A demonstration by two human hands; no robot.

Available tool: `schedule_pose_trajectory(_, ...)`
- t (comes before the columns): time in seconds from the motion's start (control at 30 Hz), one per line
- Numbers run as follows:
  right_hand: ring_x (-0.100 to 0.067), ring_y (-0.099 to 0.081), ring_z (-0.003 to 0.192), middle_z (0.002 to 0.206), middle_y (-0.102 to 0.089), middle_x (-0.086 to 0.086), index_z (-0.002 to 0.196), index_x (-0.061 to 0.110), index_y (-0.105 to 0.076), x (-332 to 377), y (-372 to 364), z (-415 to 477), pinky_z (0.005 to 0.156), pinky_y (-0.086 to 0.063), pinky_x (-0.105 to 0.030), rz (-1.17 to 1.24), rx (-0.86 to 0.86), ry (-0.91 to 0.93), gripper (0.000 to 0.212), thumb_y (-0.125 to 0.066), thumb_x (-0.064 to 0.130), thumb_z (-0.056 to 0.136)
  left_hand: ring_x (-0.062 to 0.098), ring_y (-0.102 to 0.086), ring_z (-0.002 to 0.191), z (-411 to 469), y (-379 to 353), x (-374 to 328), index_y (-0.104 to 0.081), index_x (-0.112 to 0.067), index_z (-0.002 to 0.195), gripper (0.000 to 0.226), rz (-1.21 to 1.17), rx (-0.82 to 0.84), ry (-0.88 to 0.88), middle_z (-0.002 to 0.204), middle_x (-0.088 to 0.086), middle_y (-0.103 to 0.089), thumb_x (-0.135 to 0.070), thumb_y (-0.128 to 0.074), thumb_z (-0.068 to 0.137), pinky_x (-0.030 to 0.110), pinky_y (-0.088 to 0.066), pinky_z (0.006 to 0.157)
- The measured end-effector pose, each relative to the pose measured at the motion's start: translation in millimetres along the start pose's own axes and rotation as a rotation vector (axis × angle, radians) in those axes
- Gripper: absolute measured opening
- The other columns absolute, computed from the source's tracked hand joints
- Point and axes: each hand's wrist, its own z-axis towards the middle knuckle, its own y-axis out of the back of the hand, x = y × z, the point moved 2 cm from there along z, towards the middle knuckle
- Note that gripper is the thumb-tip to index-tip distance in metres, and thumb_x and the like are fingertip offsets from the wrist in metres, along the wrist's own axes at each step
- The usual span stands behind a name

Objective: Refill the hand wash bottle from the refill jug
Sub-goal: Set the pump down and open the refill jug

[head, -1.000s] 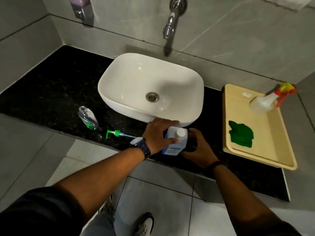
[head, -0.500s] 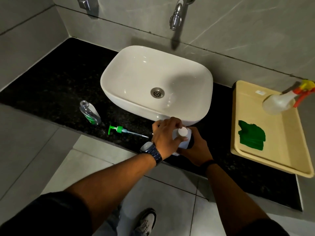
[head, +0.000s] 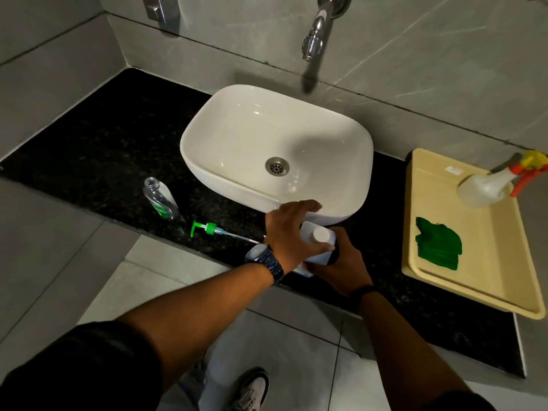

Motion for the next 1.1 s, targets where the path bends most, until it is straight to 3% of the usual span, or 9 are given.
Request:
schedule_pose_trajectory(0.13,0.023,-0.049,0.089,0.099,-0.055,0.028,0.11,0.045,-0.041,-1,1,0,0.067,-0.041,0.001,-0.03,0.007,0.041,0.074,-0.086,0.027,0.054,0.018,-0.063,0.103,3,-10,-10,-0.065,-0.017,0.109,0.058,-0.022,0.124,-0.07,0.105,-0.003,-0.071,-0.03,-0.086,0.057,0.048,-0.041,0.091)
schedule_pose_trajectory(0.23,0.023,-0.05,0.091,0.098,-0.057,0.026,0.102,0.049,-0.044,-2,1,0,0.067,-0.04,0.002,-0.003,0.019,0.046,0.067,-0.086,0.024,0.056,0.02,-0.063,0.102,-2,-5,-5,-0.066,-0.018,0.107,0.062,-0.035,0.102,-0.05,0.102,-0.003,-0.072,-0.037,-0.088,0.052,0.049,-0.04,0.092)
schedule_pose_trajectory(0.4,0.024,-0.05,0.089,0.097,-0.057,0.023,0.097,0.052,-0.045,-2,-1,-1,0.063,-0.04,0.003,0.036,0.022,0.021,0.062,-0.085,0.025,0.059,0.014,-0.056,0.091,-6,13,4,-0.061,-0.025,0.103,0.066,0.02,0.039,-0.024,0.087,-0.011,-0.065,-0.05,-0.086,0.047,0.039,-0.039,0.082)
schedule_pose_trajectory(0.57,0.02,-0.052,0.093,0.1,-0.059,0.024,0.1,0.054,-0.043,0,1,-1,0.066,-0.043,0.0,0.019,0.037,0.025,0.064,-0.085,0.031,0.058,0.016,-0.055,0.112,-6,8,-2,-0.053,-0.023,0.127,0.08,-0.034,0.182,-0.068,0.111,-0.008,-0.068,-0.042,-0.085,0.056,0.039,-0.031,0.099)
schedule_pose_trajectory(0.73,0.013,-0.054,0.096,0.102,-0.058,0.023,0.109,0.046,-0.042,4,2,-2,0.068,-0.045,-0.006,0.025,0.049,0.036,0.067,-0.084,0.031,0.059,0.01,-0.052,0.103,-9,10,2,-0.054,-0.027,0.125,0.082,0.015,0.13,-0.055,0.099,-0.011,-0.065,-0.054,-0.083,0.053,0.027,-0.028,0.091)
schedule_pose_trajectory(0.8,0.01,-0.055,0.095,0.101,-0.058,0.022,0.11,0.042,-0.043,4,3,-2,0.068,-0.044,-0.008,0.033,0.049,0.033,0.066,-0.084,0.03,0.06,0.012,-0.053,0.101,-7,9,4,-0.059,-0.026,0.119,0.074,0.033,0.122,-0.059,0.096,-0.009,-0.064,-0.052,-0.083,0.054,0.029,-0.031,0.088)
schedule_pose_trajectory(0.97,-0.007,-0.055,0.084,0.092,-0.057,0.006,0.104,0.018,-0.048,12,2,0,0.069,-0.038,-0.01,-0.056,0.051,0.096,0.052,-0.083,0.021,0.065,0.024,-0.062,0.085,2,7,2,-0.075,-0.016,0.079,0.037,0.039,0.035,-0.126,0.084,0.002,-0.071,-0.036,-0.088,0.051,0.042,-0.048,0.074)
schedule_pose_trajectory(1.03,-0.014,-0.057,0.085,0.093,-0.06,-0.005,0.102,0.006,-0.051,13,1,0,0.068,-0.038,-0.008,-0.12,0.054,0.154,0.043,-0.079,0.014,0.07,0.024,-0.062,0.084,6,9,-3,-0.075,-0.016,0.079,0.033,0.024,-0.011,-0.124,0.083,0.001,-0.071,-0.035,-0.085,0.054,0.042,-0.049,0.072)
schedule_pose_trajectory(1.1,-0.003,-0.059,0.089,0.099,-0.061,0.005,0.107,0.014,-0.051,10,2,1,0.071,-0.039,-0.008,-0.107,0.056,0.148,0.047,-0.079,0.014,0.069,0.024,-0.062,0.087,13,13,-8,-0.074,-0.018,0.087,0.031,-0.012,-0.047,-0.108,0.089,0.001,-0.07,-0.03,-0.078,0.059,0.042,-0.05,0.073)
